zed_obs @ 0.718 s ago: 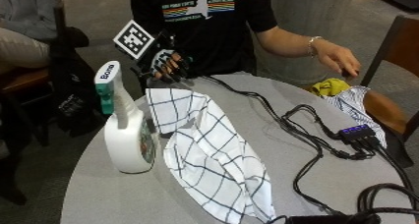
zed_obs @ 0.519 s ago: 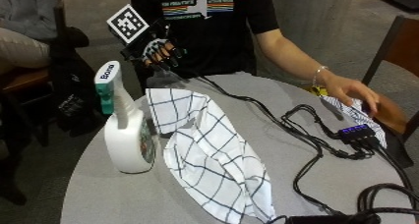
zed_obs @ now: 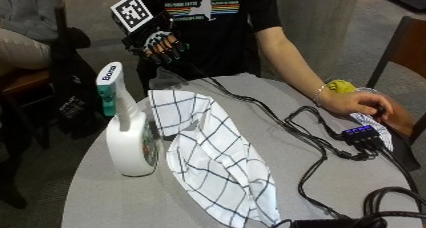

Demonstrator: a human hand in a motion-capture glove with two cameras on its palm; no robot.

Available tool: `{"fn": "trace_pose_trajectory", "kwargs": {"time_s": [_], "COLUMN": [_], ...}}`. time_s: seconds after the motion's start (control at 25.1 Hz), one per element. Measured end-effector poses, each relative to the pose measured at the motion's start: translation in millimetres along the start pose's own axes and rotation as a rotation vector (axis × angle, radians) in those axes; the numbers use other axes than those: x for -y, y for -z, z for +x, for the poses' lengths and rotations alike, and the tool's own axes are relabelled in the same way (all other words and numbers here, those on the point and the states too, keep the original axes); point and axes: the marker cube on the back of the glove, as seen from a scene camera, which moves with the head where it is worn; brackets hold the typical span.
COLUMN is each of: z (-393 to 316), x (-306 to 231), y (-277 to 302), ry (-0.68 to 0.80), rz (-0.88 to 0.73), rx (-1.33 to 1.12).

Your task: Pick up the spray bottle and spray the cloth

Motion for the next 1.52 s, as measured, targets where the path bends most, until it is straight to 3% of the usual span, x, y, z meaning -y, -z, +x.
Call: {"fn": "trace_pose_trajectory", "kwargs": {"time_s": [0.52,0.92,1.08,1.52], "z": [14.9,32.9,42.6,89.0], "x": [5.4,1.9,4.3,33.3], "y": [-0.3,10.1,12.1,-4.2], "ry": [-0.02,-0.208,-0.31,-0.432], "rz": [-0.071,-0.011,0.134,0.133], "rx": [-0.006,0.568,0.775,0.716]}}
